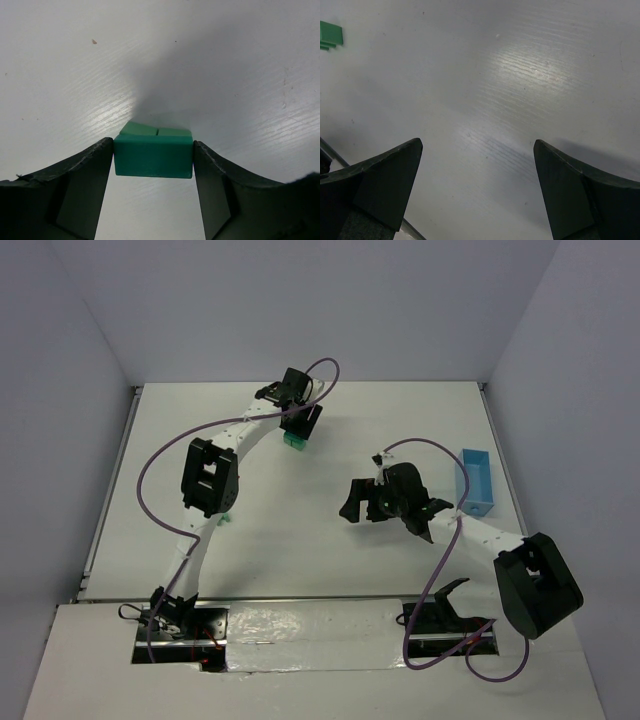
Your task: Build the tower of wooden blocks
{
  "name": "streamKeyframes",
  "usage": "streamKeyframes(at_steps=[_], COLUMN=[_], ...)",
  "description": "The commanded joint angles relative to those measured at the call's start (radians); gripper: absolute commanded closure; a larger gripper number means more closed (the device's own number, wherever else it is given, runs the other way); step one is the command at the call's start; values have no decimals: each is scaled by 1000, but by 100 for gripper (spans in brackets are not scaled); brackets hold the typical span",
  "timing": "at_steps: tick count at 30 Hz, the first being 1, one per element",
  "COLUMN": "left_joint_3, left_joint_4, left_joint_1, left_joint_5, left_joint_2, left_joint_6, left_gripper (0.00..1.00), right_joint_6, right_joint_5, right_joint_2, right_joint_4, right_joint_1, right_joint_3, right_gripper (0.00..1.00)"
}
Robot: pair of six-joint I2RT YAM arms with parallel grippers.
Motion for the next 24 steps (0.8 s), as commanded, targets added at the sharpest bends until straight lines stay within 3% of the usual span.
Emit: streamKeyframes(at_steps=[1,19,24], left_joint_3=[28,25,20], left_joint_4=[-13,-1,-5], left_joint_1=[-2,-1,-1], left_joint_5=[36,28,27], left_joint_2=[-33,-54,-54], left_joint_6=[17,67,71], left_gripper=[25,23,14], right_joint_6=[-14,-17,-19], right_joint_5=[14,13,13], right_joint_2=[9,19,20], right_joint_4=[3,0,0], right_joint_1=[12,21,21], right_joint_3=[45,51,54], right_gripper=[0,0,0])
